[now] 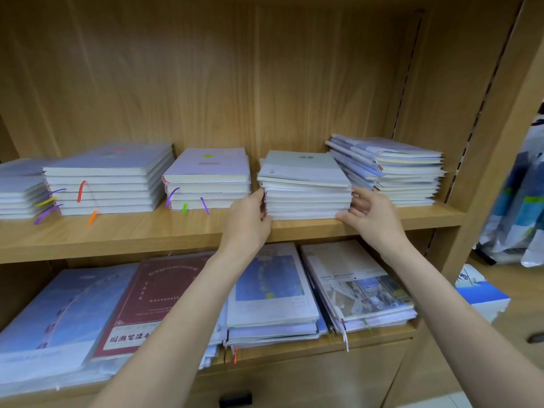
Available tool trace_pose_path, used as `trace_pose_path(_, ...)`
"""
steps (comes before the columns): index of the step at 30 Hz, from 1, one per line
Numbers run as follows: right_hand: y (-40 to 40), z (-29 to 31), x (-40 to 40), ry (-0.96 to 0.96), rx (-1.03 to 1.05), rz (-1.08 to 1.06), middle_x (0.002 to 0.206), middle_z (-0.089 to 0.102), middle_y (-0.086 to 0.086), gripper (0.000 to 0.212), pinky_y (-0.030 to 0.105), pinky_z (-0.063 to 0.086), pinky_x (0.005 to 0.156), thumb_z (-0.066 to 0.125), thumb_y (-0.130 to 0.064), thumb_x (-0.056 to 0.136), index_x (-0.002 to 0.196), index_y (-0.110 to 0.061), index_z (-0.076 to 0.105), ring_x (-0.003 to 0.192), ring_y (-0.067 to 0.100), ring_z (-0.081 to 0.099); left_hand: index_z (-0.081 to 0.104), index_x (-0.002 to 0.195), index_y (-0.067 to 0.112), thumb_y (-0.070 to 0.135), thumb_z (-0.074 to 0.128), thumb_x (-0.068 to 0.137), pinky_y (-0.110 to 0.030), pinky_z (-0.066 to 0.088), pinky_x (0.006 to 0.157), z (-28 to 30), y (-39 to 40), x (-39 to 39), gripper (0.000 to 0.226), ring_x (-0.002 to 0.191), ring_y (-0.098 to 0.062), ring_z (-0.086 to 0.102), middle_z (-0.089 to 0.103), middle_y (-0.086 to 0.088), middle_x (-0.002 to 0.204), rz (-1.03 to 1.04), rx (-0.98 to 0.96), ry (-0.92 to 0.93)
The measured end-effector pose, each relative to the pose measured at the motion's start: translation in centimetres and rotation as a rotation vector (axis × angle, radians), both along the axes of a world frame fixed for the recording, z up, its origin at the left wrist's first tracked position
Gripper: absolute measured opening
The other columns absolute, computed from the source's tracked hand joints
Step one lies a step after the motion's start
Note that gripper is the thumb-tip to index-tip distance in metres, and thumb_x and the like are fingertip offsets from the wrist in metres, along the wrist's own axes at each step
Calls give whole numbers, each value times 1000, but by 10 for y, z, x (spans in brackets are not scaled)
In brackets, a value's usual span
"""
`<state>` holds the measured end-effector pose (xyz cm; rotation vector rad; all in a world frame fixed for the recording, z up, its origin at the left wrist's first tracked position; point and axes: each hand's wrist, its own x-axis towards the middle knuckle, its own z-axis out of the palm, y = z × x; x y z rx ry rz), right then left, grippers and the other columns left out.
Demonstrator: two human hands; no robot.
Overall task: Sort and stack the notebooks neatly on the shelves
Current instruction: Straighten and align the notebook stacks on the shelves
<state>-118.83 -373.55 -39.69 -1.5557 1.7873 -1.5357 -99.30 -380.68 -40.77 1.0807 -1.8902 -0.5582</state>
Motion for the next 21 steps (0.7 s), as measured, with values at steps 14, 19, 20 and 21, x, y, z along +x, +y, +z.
trace_pose_path(14,1,7,2,265,20,-151,110,68,12,59,19,40,81,75,-12,77,130,-12,50,102,16,62,59,96,1,-5,49,74,-46,52,87,2,2,1,25,92,-31,64,68,-18,91,20,16,-19)
trace_pose_path(19,1,3,1,181,-20,-145,101,70,13,57,17,44,82,77,-9,73,125,-12,54,88,13,65,60,98,2,-5,50,75,-48,52,85,0,3,-1,26,90,-30,65,69,-15,91,50,-23,-31)
trace_pose_path(20,1,2,1,168,-25,-141,100,70,14,57,19,45,83,77,-9,74,125,-11,54,87,13,65,60,97,2,-5,50,75,-47,52,85,0,3,-1,25,90,-29,65,69,-14,90,51,-28,-34)
trace_pose_path(21,2,3,1,169,-23,-138,100,70,14,57,19,44,83,77,-8,74,125,-11,54,86,12,64,60,97,2,-5,50,76,-47,52,85,0,3,-1,24,89,-29,65,69,-14,90,49,-28,-37)
